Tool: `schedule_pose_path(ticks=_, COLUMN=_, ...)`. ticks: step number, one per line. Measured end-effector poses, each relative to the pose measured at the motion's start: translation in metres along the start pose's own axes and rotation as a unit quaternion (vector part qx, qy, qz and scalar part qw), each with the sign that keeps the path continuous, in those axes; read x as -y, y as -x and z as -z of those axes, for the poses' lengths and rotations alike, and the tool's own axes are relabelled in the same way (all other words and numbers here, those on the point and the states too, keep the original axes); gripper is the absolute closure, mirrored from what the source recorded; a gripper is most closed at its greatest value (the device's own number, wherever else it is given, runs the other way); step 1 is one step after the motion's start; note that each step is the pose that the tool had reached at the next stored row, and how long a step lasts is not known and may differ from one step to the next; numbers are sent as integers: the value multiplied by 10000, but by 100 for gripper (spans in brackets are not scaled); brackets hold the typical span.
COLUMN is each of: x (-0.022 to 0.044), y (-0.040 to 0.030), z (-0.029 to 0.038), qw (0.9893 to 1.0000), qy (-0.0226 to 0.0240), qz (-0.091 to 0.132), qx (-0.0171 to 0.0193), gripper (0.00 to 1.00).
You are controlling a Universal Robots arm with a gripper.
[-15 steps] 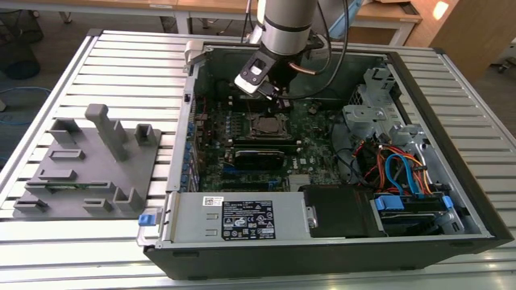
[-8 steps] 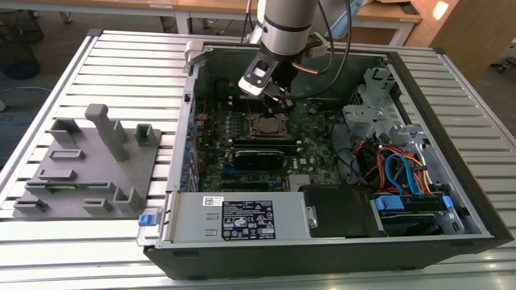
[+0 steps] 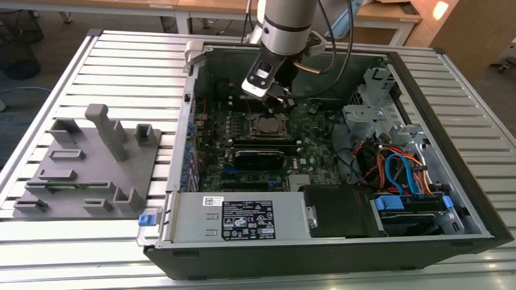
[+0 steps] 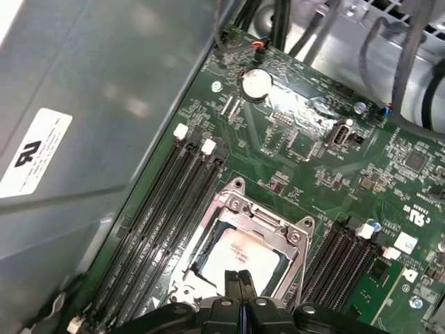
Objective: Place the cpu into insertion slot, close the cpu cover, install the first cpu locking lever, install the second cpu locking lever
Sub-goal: 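Install the first cpu locking lever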
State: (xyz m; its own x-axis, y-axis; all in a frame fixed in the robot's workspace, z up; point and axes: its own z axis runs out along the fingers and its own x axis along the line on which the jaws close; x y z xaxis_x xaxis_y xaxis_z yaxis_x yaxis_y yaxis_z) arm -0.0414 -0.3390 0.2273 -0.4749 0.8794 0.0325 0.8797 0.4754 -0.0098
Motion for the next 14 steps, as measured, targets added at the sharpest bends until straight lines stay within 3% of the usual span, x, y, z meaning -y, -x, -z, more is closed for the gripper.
schedule_pose_path(ticks=7, x=0, y=1, z=0, qw=9995, qy=-11, qz=330, qx=3, gripper=90)
schedule_pose_path(ticks=14, x=1, y=1, z=0, qw=9978, qy=-21, qz=666, qx=6, gripper=90)
